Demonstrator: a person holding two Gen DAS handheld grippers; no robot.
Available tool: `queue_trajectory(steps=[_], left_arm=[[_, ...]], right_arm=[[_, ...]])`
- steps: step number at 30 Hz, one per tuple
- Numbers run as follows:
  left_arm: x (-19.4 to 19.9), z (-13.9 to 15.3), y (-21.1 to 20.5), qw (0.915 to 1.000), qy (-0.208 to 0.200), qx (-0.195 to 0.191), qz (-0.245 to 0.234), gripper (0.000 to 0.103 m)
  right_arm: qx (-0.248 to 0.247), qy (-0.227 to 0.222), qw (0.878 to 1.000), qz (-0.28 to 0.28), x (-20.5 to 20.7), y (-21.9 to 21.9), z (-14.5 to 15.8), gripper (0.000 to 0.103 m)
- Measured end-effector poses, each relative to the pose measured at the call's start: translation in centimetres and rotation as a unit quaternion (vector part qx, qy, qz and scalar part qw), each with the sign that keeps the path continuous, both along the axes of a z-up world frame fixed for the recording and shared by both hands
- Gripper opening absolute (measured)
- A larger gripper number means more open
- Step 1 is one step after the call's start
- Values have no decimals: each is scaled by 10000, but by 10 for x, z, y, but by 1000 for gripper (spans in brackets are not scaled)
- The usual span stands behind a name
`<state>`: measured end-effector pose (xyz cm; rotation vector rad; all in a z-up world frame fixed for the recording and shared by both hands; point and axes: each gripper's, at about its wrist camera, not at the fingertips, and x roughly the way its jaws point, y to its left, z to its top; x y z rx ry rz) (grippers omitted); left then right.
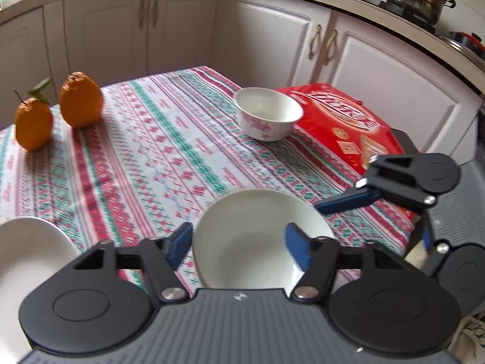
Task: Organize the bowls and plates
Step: 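Lower the bowl into the other bowl and open both grippers, then grasp the white bowl beside the red box with the left gripper while the right gripper grips its rim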
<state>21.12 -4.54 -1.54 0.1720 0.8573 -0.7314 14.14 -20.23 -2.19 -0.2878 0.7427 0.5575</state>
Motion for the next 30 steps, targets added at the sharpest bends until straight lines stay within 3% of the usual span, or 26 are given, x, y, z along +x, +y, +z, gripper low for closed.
queue_trajectory(steps=[8, 17, 30], left_arm=[[2, 6, 7, 10000, -66, -35, 64, 71], [-2, 19, -3, 9994, -339, -15, -60, 78], [29, 29, -54, 9967, -631, 49, -502, 80]], right_arm=[[57, -178, 9998, -65, -5, -8, 9, 98], [114, -341, 9988, -318, -13, -27, 21, 102], [97, -642, 9901, -1247, 12, -94, 28, 103]])
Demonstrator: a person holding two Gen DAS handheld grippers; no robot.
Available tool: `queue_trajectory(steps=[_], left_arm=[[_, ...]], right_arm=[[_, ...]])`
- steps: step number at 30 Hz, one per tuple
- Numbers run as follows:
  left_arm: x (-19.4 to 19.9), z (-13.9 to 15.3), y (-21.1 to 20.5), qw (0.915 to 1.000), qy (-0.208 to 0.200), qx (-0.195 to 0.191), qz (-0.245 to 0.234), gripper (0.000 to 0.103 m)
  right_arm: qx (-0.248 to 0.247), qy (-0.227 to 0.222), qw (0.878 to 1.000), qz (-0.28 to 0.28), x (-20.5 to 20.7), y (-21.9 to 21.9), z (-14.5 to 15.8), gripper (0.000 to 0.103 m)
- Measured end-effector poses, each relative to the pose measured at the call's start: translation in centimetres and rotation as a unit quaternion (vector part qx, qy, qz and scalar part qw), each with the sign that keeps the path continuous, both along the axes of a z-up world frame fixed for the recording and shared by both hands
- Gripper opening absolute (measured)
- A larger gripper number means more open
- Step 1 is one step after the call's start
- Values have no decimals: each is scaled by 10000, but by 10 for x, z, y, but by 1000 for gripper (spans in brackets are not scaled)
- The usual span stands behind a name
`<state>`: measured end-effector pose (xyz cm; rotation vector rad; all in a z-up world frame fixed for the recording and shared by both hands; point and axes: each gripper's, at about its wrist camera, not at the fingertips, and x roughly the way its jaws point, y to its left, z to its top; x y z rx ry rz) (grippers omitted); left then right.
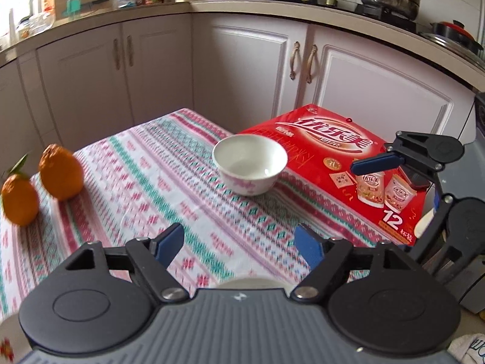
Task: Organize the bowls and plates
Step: 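Grasp the white bowl beside the red box with the left gripper while the right gripper grips its rim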
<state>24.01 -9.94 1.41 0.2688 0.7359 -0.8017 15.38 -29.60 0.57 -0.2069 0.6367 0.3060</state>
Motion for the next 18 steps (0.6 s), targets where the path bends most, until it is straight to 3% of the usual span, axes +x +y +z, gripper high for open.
queue_trajectory(steps=[10, 18], left_arm=[[38, -19, -48, 9977, -161, 276, -596, 80], [72, -45, -72, 9970, 234, 324, -669, 80]], right_arm=[[248, 182, 9975, -639, 62, -50, -3, 103], [601, 744, 9928, -723, 129, -73, -12, 101]])
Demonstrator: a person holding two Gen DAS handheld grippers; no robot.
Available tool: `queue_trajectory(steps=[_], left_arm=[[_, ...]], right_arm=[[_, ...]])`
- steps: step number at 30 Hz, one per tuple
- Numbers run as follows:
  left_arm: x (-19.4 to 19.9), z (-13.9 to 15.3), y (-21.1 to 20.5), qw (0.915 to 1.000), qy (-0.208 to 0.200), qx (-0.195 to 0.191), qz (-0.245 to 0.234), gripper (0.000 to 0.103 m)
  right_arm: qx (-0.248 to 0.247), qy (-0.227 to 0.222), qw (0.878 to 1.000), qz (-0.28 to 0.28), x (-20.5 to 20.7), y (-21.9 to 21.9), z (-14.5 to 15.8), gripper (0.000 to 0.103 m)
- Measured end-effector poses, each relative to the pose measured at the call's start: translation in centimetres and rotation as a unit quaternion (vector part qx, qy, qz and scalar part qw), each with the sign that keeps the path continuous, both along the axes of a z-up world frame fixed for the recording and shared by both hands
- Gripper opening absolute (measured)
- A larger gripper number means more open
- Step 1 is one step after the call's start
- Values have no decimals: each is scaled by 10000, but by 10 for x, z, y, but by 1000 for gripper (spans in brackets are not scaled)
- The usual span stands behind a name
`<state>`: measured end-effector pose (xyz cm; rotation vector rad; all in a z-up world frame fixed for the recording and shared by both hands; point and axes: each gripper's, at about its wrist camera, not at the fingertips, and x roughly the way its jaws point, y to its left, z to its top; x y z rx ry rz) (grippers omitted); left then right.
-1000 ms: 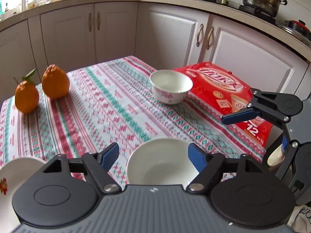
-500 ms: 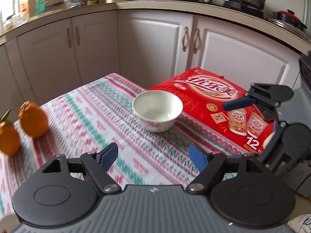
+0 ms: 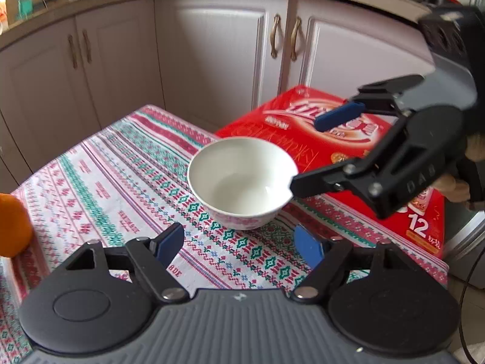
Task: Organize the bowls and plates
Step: 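Grasp the white bowl beside the red box with the left gripper while the right gripper grips its rim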
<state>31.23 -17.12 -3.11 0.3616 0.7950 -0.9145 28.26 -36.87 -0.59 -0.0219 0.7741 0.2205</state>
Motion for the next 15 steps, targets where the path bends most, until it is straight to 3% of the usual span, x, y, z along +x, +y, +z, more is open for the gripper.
queue_trajectory(steps=[7, 15], left_arm=[[16, -13, -18, 9998, 159, 120, -96, 79], [19, -25, -34, 9991, 227, 280, -222, 77]], right_arm=[[750, 636, 9951, -92, 47, -17, -13, 92], [935, 1040, 9900, -206, 74, -25, -21, 83]])
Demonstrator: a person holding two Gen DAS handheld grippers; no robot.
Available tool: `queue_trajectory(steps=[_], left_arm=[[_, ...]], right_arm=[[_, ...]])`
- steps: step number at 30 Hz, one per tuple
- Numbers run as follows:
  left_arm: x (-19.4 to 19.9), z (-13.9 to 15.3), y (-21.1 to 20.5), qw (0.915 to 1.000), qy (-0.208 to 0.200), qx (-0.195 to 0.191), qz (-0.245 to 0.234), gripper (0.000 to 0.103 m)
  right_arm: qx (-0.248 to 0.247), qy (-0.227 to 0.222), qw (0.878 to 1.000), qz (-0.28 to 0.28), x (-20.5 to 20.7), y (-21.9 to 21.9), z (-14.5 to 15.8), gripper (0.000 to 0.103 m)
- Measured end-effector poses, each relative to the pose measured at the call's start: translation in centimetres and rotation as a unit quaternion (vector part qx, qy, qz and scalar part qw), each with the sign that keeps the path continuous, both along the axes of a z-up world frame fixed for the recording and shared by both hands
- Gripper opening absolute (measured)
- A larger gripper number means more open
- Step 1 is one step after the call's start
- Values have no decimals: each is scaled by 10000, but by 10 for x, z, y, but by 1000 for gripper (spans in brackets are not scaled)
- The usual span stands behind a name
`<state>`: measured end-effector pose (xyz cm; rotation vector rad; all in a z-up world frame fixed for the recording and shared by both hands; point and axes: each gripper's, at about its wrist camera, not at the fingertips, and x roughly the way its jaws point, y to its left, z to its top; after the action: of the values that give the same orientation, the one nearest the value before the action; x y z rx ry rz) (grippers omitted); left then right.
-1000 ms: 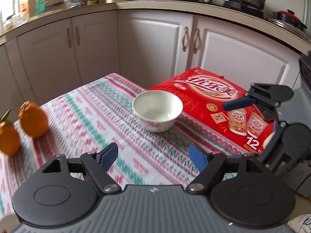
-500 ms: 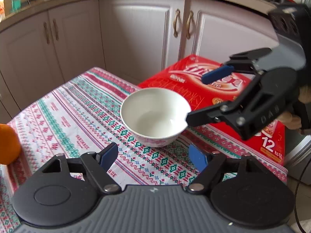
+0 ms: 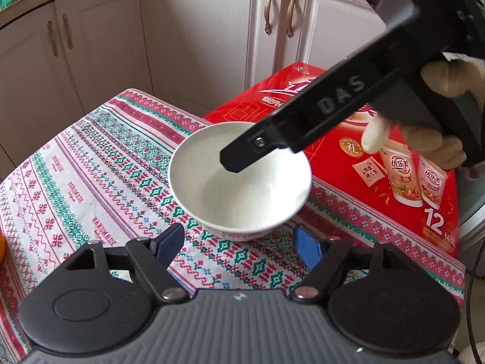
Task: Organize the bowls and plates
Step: 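Grasp the white bowl beside the red box with the left gripper while the right gripper grips its rim, then lift the bowl with both grippers and carry it toward the nested bowls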
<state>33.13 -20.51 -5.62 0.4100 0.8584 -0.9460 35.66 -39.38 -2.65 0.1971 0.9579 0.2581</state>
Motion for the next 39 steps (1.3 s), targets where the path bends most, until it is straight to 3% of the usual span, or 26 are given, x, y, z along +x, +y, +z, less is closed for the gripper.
queue_trajectory(steps=[4, 8, 11, 27, 39], left_arm=[[2, -1, -3, 10000, 31, 26, -19, 77], [4, -2, -4, 10000, 57, 37, -7, 69], [7, -3, -3, 10000, 73, 12, 30, 66], [0, 1, -4, 9997, -22, 231, -97, 67], [-12, 24, 6, 9997, -14, 211, -133, 67]], right_arm=[[-46, 123, 9999, 49, 6, 2, -6, 76], [38, 179, 9998, 91, 8, 4, -9, 70], [54, 195, 9998, 92, 9, 4, -10, 70], [-1, 231, 9996, 172, -1, 10, -3, 70], [15, 128, 9996, 260, -16, 15, 17, 70]])
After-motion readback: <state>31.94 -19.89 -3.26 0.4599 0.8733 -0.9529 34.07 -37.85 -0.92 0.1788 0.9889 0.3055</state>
